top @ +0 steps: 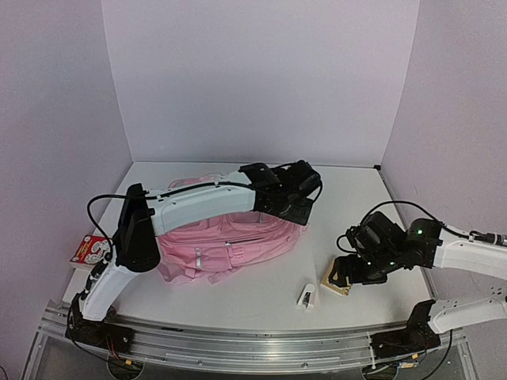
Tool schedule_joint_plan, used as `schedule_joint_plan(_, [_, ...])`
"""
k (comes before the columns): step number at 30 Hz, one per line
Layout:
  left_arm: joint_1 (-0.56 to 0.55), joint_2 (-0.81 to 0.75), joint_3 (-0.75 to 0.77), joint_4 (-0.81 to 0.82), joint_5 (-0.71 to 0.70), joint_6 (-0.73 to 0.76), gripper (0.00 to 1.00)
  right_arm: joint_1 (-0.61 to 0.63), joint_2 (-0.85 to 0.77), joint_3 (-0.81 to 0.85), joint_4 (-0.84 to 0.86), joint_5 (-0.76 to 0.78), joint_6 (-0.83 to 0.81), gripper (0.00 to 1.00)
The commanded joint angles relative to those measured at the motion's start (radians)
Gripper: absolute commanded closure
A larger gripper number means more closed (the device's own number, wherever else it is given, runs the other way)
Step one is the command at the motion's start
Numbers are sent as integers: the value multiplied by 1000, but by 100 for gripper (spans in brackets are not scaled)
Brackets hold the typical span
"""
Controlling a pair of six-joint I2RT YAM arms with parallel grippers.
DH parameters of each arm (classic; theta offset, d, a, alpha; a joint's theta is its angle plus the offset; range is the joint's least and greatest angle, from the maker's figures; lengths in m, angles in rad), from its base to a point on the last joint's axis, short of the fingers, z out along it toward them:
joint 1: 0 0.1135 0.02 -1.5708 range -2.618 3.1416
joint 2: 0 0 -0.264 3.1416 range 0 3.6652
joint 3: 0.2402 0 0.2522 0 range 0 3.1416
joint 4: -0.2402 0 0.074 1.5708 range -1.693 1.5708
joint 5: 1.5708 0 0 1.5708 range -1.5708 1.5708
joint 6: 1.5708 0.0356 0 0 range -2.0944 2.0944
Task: Pack the student bag
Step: Unzip the student bag at the center of the board, then pick up the stationery from the center of the board.
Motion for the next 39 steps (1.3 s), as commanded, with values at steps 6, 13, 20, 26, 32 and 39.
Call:
schedule_joint_plan(6, [2,-15,-3,-196,-243,-87,29,3,-4,-9,-5,18,24,12])
schedule_joint_plan(13, [12,36,8,-209,-227,-79,37,3,32,13,-5,20,3,12])
schedule_joint_plan(20, [46,51,6,-219,-210,-94,99,4,33,24,3,-40,-11,15])
schedule_joint_plan(26, [47,-209,-229,59,-198,-5,100,69,189,90,31,-110,-12,23])
schedule_joint_plan(32, [48,-533,-575,352,-195,-22,100,107,333,126,94,-163,-13,25])
schedule_joint_plan(39, [57,-726,-772,470,-201,-78,100,118,422,153,147,-251,-45,33])
